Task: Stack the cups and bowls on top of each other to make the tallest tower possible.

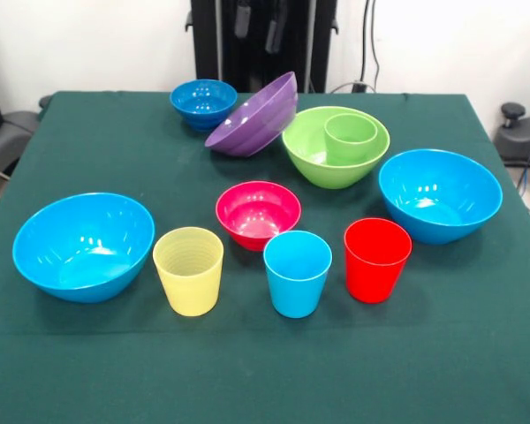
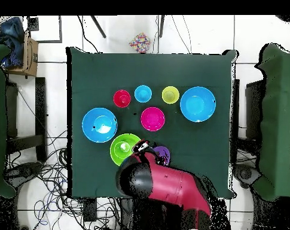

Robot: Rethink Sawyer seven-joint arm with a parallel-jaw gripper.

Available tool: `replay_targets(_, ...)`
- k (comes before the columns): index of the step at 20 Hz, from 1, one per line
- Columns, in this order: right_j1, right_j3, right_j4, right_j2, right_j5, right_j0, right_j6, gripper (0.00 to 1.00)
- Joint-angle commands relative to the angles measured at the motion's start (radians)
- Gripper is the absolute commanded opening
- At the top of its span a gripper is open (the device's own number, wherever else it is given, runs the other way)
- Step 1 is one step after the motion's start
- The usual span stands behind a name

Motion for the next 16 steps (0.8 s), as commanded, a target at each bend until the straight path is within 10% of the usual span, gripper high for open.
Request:
replay_targets(1, 0.146, -0.039, -0.123, 0.063, 0.012, 0.034, -0.037, 1.0)
replay_targets(9, 0.203, -0.111, -0.146, -0.014, -0.054, 0.119, 0.058, 1.0)
replay_targets(16, 0.158, 0.045, -0.121, 0.101, -0.255, -0.028, 0.07, 1.0)
